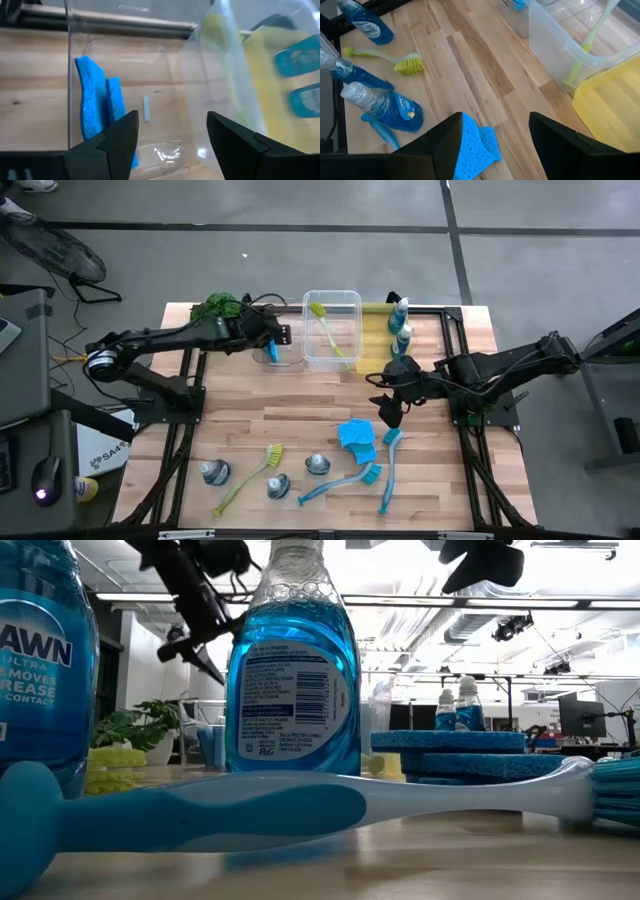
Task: Pick & Place Kitchen Sink Supplies
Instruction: Put the sponge into the transparent bin
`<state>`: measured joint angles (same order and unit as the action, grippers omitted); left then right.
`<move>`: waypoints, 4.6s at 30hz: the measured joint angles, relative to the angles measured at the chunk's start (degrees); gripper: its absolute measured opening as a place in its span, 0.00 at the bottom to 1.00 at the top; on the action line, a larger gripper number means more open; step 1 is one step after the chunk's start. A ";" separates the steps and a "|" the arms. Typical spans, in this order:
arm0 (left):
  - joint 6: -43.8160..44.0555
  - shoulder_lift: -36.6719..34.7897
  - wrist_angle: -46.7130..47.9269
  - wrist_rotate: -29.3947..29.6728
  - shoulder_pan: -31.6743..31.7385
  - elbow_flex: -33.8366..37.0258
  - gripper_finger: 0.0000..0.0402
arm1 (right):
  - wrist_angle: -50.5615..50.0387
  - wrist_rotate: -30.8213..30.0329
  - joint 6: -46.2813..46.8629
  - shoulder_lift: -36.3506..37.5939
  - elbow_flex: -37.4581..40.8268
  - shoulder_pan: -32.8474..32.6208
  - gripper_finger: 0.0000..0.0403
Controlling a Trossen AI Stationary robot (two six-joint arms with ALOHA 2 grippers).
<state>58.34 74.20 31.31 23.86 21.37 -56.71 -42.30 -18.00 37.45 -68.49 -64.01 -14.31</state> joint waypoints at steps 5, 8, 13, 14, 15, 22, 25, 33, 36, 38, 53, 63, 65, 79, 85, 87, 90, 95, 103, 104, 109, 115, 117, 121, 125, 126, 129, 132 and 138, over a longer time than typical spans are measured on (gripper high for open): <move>-1.55 -3.81 -0.62 -0.33 -0.02 0.00 0.58 | -0.48 0.00 0.00 0.00 0.00 0.00 0.55; -3.08 -6.14 -2.43 -0.34 -0.02 0.00 0.58 | -0.81 -0.01 0.00 0.00 0.00 0.00 0.55; -8.17 -9.68 -7.73 -1.00 -0.04 0.00 0.58 | -2.78 -0.56 0.00 0.00 0.00 0.00 0.55; -9.34 -10.21 -8.88 -1.37 -0.05 0.00 0.58 | -3.15 -0.73 0.00 0.00 0.02 0.00 0.55; -10.61 -10.67 -10.14 -1.95 -0.09 0.00 0.58 | -3.38 -0.95 0.06 0.00 0.02 0.00 0.55; -16.87 -12.20 -17.05 -2.50 -2.73 0.00 0.58 | -3.98 -1.11 -0.91 0.00 0.02 -0.64 0.55; -18.96 -12.27 -20.36 -2.54 -4.42 0.00 0.58 | -3.96 -2.32 -3.90 0.00 0.02 -2.41 0.55; -22.77 -12.25 -30.14 -4.92 -10.75 0.00 0.58 | -3.02 -4.57 -5.57 1.73 0.84 -5.56 0.55; -23.79 -12.25 -33.86 -4.90 -14.07 0.00 0.58 | 2.08 -4.57 -4.90 5.64 5.23 -5.66 0.55; -24.98 -12.25 -35.66 -4.88 -16.43 0.00 0.58 | 6.31 -4.59 -2.90 9.25 9.65 -5.64 0.55; -26.18 -12.23 -33.01 0.76 -32.47 0.00 0.58 | 11.10 -2.95 19.10 27.18 26.12 -10.58 0.55; -22.52 -6.90 -29.85 3.08 -40.80 0.00 0.58 | 21.45 -0.70 34.07 16.85 32.93 -13.62 0.55; -22.08 -5.56 -30.66 3.05 -41.73 0.00 0.58 | 25.57 -0.43 38.80 14.53 34.79 -13.62 0.55; -22.09 -4.88 -32.05 3.81 -46.29 0.00 0.58 | 41.17 -0.24 47.35 -1.95 38.72 -13.33 0.55; -21.61 -4.88 -32.06 2.41 -46.28 0.00 0.58 | 49.30 -1.16 47.19 -7.69 38.69 -13.33 0.55; -21.61 -4.88 -32.06 2.08 -46.29 0.00 0.58 | 50.73 -1.78 47.21 -9.47 38.69 -13.33 0.55; -21.59 -4.88 -32.06 0.92 -46.27 0.00 0.58 | 52.54 -1.86 47.47 -11.69 38.69 -13.33 0.55; -21.61 -4.88 -32.04 0.56 -46.27 0.00 0.58 | 56.26 -1.42 47.55 -13.65 38.69 -13.33 0.54; -21.61 -4.88 -31.70 0.56 -46.27 0.00 0.58 | 56.65 -0.93 47.60 -13.68 38.66 -13.33 0.42; -21.61 -4.88 -31.49 0.56 -46.27 0.00 0.58 | 56.65 -0.92 47.60 -13.68 38.66 -13.33 0.40; -21.61 -4.88 -31.17 -0.48 -46.21 0.00 0.58 | 56.61 -0.88 47.60 -13.68 38.66 -13.33 0.29; -21.62 -4.88 -31.17 -0.57 -46.14 0.00 0.58 | 56.74 -0.66 47.60 -13.66 38.66 -13.33 0.17; -21.64 -4.88 -31.17 -0.55 -46.12 0.00 0.58 | 56.92 -0.66 47.91 -13.66 38.62 -13.33 0.13; -21.95 -4.88 -31.16 -0.57 -46.14 0.00 0.58 | 57.33 0.19 48.87 -13.64 38.56 -13.33 0.06; -22.05 -4.88 -31.16 -0.56 -46.14 0.00 0.58 | 57.33 2.03 48.97 -13.64 38.56 -13.33 0.01; -22.05 -4.88 -31.14 -0.55 -46.14 0.00 0.58 | 57.33 2.05 49.23 -13.63 38.56 -13.33 0.01; -22.05 -4.88 -31.16 -0.55 -46.14 0.00 0.58 | 57.24 2.00 49.51 -12.92 38.56 -13.33 0.02; -22.03 -4.88 -31.16 -0.86 -46.14 0.00 0.58 | 57.13 0.84 48.50 -10.79 38.56 -13.33 0.01; -21.73 -4.88 -31.47 -0.81 -46.14 0.00 0.58 | 55.46 -4.55 45.10 -3.39 38.56 -13.33 0.01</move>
<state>36.62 69.32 -0.16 23.05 -24.77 -56.71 13.15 -22.55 82.56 -71.87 -25.45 -27.64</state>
